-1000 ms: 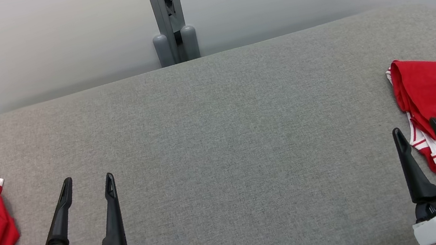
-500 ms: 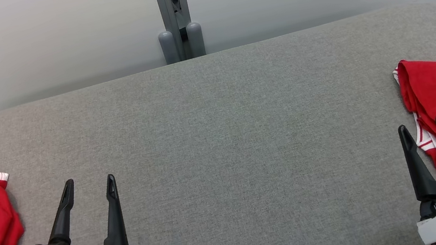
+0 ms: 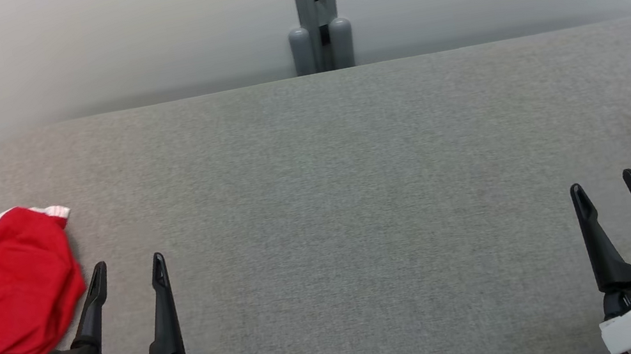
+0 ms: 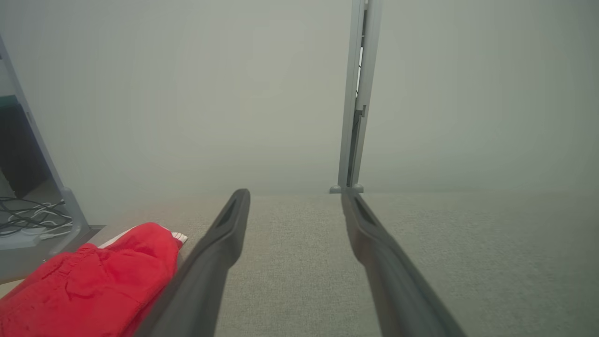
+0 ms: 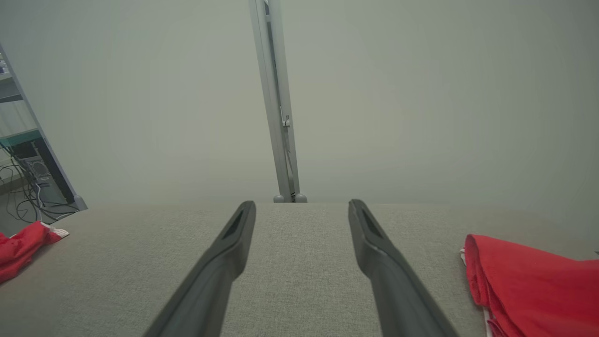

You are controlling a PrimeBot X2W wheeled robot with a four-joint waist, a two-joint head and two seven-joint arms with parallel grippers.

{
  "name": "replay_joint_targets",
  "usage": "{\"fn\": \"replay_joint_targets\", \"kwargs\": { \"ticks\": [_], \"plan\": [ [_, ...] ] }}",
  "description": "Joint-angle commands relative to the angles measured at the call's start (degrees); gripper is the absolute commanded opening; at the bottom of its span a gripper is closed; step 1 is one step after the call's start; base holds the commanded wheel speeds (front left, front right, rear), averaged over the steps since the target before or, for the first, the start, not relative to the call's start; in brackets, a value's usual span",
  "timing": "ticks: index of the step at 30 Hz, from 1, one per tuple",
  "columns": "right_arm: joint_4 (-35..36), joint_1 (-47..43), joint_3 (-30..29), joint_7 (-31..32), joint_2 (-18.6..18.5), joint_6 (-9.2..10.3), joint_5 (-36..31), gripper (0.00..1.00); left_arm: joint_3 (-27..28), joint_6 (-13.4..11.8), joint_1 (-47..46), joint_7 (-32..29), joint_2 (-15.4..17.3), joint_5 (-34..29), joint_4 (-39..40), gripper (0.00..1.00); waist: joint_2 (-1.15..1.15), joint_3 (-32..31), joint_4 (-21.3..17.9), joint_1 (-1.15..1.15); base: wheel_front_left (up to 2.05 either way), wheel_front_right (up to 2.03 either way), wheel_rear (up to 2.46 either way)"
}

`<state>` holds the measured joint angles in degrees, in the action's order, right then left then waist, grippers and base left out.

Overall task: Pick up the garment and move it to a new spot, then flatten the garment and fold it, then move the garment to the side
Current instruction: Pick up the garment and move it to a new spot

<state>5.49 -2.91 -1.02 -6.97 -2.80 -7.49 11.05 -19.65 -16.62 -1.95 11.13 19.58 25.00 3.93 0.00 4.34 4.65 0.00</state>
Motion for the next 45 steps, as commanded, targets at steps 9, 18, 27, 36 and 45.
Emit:
{"fn": "replay_joint_targets", "kwargs": {
  "ticks": [9, 18, 27, 36, 45],
  "plan": [
    [0.16, -0.08, 2.08, 1.16, -0.23, -0.02, 0.47, 1.00, 1.02, 0.12, 0.30, 1.05, 0.31, 1.44, -1.36, 1.00, 0.00, -1.16, 11.46, 0.00, 0.00, 0.00, 0.00],
    [-0.04, 0.01, 2.51, 1.28, -0.25, -0.02, 0.33, 1.00, 1.32, -0.36, 1.34, 1.41, 0.20, 2.05, -1.41, 1.00, 0.00, -1.30, 15.70, 0.00, 0.00, 0.00, 0.00],
    [0.13, 0.09, 2.47, 1.51, -0.25, -0.02, 0.27, 1.00, 1.23, -0.51, 0.84, 1.67, -0.09, 2.27, -1.61, 1.00, 0.00, -1.00, 16.38, 0.00, 0.00, 0.00, 0.00],
    [0.21, 0.41, 2.30, 1.46, -0.25, -0.02, 0.37, 1.00, 1.64, -0.55, -0.26, 2.11, -0.03, 2.40, -1.25, 1.00, 0.00, -0.56, 16.47, 0.00, 0.00, 0.00, 0.00],
    [1.54, 1.87, 2.23, 2.34, -0.24, -0.02, -0.34, 1.00, 6.65, -1.04, -10.08, 2.93, 2.85, 0.10, 7.81, 1.00, 0.00, 1.62, 15.81, 0.00, 0.00, 0.00, 0.00]
  ]
}}
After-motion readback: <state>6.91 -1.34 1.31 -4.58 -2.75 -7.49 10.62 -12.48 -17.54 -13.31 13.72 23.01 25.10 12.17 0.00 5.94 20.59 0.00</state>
